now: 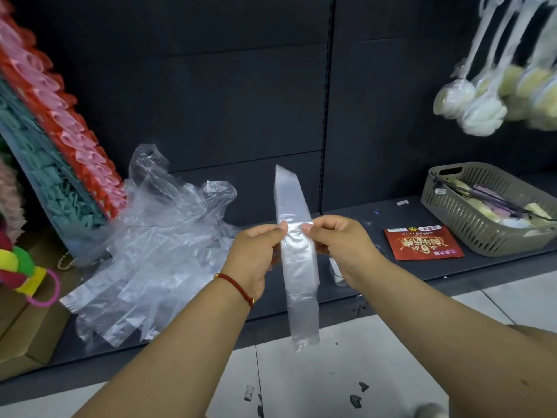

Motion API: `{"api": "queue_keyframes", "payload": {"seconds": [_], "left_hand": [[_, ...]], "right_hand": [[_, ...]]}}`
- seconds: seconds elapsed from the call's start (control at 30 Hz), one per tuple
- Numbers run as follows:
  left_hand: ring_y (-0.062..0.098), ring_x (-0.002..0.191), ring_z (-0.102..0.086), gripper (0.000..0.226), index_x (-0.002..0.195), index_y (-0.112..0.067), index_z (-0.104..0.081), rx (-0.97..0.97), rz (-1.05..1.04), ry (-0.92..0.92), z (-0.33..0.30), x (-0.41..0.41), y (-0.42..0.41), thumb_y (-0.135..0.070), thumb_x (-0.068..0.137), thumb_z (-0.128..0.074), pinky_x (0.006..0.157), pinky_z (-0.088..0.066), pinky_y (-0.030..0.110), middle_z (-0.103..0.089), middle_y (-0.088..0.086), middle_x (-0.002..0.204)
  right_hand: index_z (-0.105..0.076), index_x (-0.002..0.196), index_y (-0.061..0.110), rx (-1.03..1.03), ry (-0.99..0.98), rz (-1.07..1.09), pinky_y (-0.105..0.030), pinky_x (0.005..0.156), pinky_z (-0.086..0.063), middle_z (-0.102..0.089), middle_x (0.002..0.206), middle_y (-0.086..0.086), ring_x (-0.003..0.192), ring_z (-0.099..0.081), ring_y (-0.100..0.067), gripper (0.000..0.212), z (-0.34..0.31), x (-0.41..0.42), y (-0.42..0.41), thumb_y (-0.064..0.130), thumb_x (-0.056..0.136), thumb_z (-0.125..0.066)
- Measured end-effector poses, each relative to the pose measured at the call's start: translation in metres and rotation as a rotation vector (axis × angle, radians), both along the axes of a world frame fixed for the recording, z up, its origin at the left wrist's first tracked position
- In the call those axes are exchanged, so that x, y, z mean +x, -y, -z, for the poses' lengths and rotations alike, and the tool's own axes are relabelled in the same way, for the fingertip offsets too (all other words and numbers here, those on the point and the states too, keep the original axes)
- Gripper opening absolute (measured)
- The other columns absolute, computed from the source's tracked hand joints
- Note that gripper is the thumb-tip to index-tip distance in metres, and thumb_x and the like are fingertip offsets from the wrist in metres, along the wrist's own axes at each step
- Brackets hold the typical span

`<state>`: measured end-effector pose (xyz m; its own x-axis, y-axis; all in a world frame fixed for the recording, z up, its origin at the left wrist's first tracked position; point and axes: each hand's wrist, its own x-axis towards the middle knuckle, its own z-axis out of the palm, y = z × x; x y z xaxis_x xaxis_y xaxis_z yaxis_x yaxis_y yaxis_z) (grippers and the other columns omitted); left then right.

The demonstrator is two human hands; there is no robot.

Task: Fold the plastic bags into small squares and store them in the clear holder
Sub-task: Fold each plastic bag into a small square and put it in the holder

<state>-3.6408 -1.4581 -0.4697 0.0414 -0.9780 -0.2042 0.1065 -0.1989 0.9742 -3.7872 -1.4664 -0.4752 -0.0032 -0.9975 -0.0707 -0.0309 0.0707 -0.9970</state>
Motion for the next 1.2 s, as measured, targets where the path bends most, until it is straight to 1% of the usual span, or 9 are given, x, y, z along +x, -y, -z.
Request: {"api": "queue_keyframes", "payload": {"seconds": [0.1, 0.27, 0.33, 0.43, 0.5, 0.63, 0.8, 0.93, 1.2], "left_hand": [[0.027, 0.115, -0.060, 0.013, 0.083, -0.025, -0.078, -0.053, 0.009, 0.025, 0.000, 0.002, 0.001, -0.036, 0.081, -0.072, 0.099, -0.049, 0.051, -0.067, 0.000, 0.124], [-0.002, 0.142, -0.019, 0.027, 0.078, -0.022, -0.071, -0.377, 0.039, 0.328, -0.004, 0.006, 0.000, -0.026, 0.099, -0.054, 0.108, -0.020, 0.020, -0.023, -0.031, 0.151], [-0.008, 0.143, -0.006, 0.041, 0.081, -0.019, -0.072, -0.534, 0.061, 0.493, -0.006, 0.008, -0.001, -0.037, 0.102, -0.042, 0.108, -0.008, 0.008, -0.028, -0.034, 0.148], [-0.012, 0.137, -0.027, 0.046, 0.093, -0.041, -0.069, -0.693, 0.117, 0.527, -0.006, 0.012, -0.003, -0.054, 0.095, -0.025, 0.121, -0.002, 0.030, -0.063, -0.025, 0.123], [-0.006, 0.123, -0.050, 0.048, 0.095, -0.038, -0.072, -0.666, 0.157, 0.428, -0.007, 0.010, -0.006, -0.051, 0.097, -0.026, 0.121, -0.015, 0.038, -0.069, -0.025, 0.109], [0.012, 0.112, -0.065, 0.058, 0.110, -0.016, -0.071, -0.438, 0.207, 0.057, -0.009, 0.003, -0.009, -0.055, 0.098, -0.030, 0.097, -0.049, 0.026, -0.072, -0.002, 0.113], [0.024, 0.116, -0.064, 0.071, 0.126, 0.003, -0.058, -0.192, 0.177, -0.294, -0.008, -0.003, -0.006, -0.053, 0.088, -0.037, 0.102, -0.048, 0.041, -0.068, 0.014, 0.121], [0.029, 0.112, -0.065, 0.065, 0.125, 0.013, -0.055, -0.136, 0.097, -0.460, -0.012, -0.007, -0.008, -0.037, 0.083, -0.056, 0.089, -0.057, 0.037, -0.065, 0.022, 0.121], [0.029, 0.097, -0.068, 0.030, 0.119, 0.009, -0.062, -0.114, -0.013, -0.455, -0.004, -0.011, -0.008, -0.004, 0.093, -0.055, 0.091, -0.056, 0.044, -0.068, 0.025, 0.112]], "right_hand": [[-0.070, 0.088, -0.001, -0.010, 0.048, -0.036, -0.014, 0.053, -0.046, -0.069, 0.069, -0.003, 0.055, -0.060, -0.005, 0.012, -0.007, -0.004, 0.000, 0.009, 0.092, -0.064], [-0.065, 0.073, 0.005, 0.076, 0.135, -0.107, -0.017, 0.048, -0.044, -0.064, 0.059, -0.001, 0.051, -0.057, -0.010, 0.017, -0.021, -0.012, 0.001, 0.005, 0.090, -0.063], [-0.066, 0.070, 0.005, 0.107, 0.173, -0.113, -0.022, 0.057, -0.049, -0.064, 0.062, -0.004, 0.057, -0.059, -0.015, 0.019, -0.025, -0.016, 0.002, 0.002, 0.088, -0.062], [-0.068, 0.069, 0.006, 0.121, 0.194, -0.132, -0.029, 0.066, -0.049, -0.063, 0.063, -0.006, 0.062, -0.058, -0.018, 0.020, -0.029, -0.021, 0.004, 0.002, 0.088, -0.061], [-0.068, 0.072, 0.006, 0.118, 0.197, -0.131, -0.029, 0.065, -0.050, -0.064, 0.065, -0.006, 0.062, -0.059, -0.017, 0.018, -0.030, -0.023, 0.004, 0.004, 0.089, -0.061], [-0.067, 0.079, 0.007, 0.090, 0.111, -0.175, -0.022, 0.057, -0.050, -0.069, 0.068, -0.003, 0.060, -0.063, -0.012, 0.013, -0.029, -0.026, 0.002, 0.011, 0.090, -0.065], [-0.066, 0.078, 0.007, 0.072, 0.075, -0.151, -0.021, 0.057, -0.050, -0.071, 0.074, -0.005, 0.064, -0.064, -0.013, 0.011, -0.023, -0.026, 0.004, 0.013, 0.086, -0.070], [-0.068, 0.078, 0.007, 0.088, 0.066, -0.123, -0.026, 0.066, -0.050, -0.069, 0.078, -0.008, 0.071, -0.060, -0.019, 0.012, -0.016, -0.024, 0.007, 0.016, 0.083, -0.074], [-0.066, 0.076, 0.005, 0.087, 0.112, -0.174, -0.026, 0.077, -0.054, -0.072, 0.083, -0.009, 0.077, -0.067, -0.017, 0.012, -0.013, -0.018, 0.008, 0.010, 0.085, -0.071]]}}
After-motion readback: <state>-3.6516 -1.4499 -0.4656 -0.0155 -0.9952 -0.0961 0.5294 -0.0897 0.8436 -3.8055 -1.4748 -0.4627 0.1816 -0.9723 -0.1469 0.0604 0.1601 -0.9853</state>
